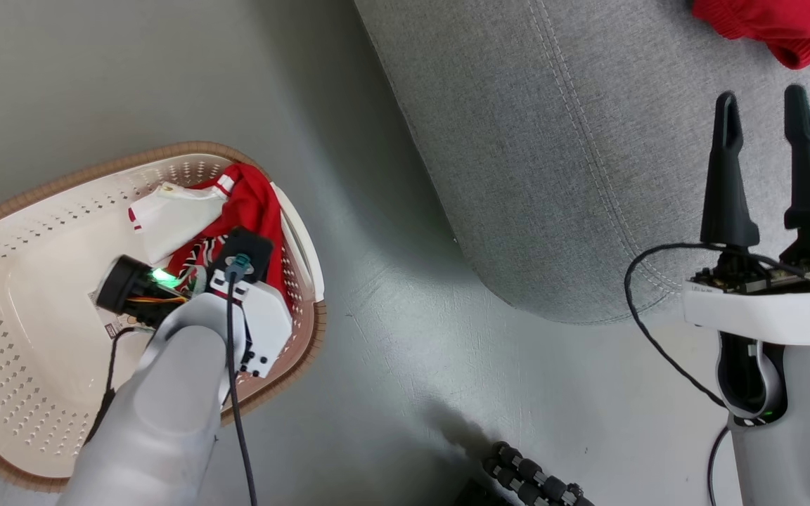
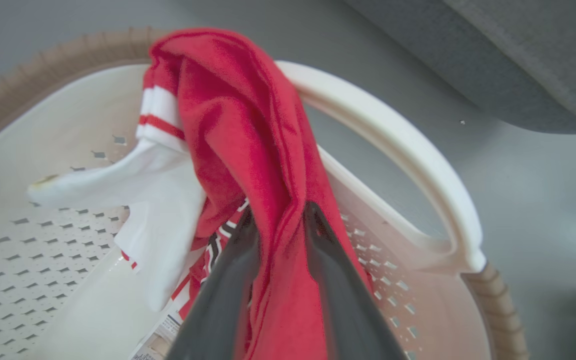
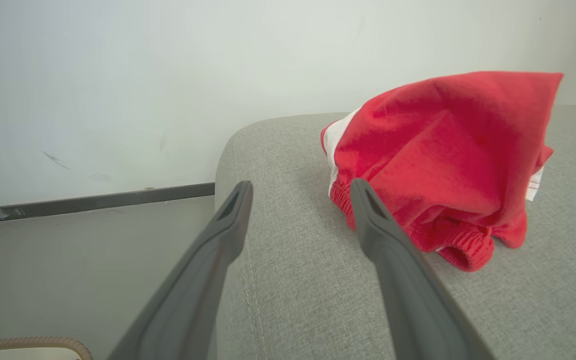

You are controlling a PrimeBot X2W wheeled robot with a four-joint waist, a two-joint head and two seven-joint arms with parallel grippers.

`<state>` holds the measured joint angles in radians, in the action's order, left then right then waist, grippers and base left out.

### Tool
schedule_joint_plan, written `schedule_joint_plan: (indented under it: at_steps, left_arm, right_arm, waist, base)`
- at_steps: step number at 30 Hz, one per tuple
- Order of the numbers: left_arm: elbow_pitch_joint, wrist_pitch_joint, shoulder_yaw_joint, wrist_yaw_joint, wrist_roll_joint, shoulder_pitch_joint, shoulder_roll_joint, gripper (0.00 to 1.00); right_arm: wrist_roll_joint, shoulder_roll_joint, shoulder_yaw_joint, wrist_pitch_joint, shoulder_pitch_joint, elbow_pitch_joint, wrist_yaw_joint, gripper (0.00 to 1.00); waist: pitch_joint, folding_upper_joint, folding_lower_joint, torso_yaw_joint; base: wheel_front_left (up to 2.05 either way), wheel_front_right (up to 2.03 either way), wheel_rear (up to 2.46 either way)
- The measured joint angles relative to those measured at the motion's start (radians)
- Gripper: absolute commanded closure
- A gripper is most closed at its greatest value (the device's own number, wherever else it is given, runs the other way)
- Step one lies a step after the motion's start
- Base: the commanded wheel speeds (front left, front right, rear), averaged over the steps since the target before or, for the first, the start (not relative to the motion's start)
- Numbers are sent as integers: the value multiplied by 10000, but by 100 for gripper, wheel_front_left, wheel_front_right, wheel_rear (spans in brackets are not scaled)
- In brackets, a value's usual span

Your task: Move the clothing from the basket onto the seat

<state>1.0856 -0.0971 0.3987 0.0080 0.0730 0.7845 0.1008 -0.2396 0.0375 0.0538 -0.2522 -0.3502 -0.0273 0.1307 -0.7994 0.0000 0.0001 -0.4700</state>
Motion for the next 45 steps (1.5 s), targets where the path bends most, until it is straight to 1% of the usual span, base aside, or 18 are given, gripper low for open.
schedule_joint_plan:
  at_steps: [1,2,19,29,45]
  left_arm:
    - [23,-2,38,-86,0,0,-52,98]
    - [38,-10,67,-155,-2,0,-88,100]
    - [69,-794,4,-165,-136,213,-123,100]
    - [-23,-1204,29,10,-163,213,-40,100]
    - [-786,-1494,-4,247,-176,163,-50,100]
  right_arm:
    - [0,0,4,0,-58,15,0,0]
    - [0,-2,2,0,-75,21,0,0]
    - [-29,-2,77,0,-233,-4,0,0]
    - [-21,-2,146,-2,-237,-44,0,0]
    - [222,0,385,-2,-228,-82,0,0]
  waist:
    - [2,0,0,-3]
    - [4,0,0,-6]
    - [212,0,0,156]
    - [544,0,0,402]
    - [1263,0,0,836]
  base:
    - [0,0,0]
    - [0,0,0]
    - [0,0,0]
    - [0,0,0]
    - [0,0,0]
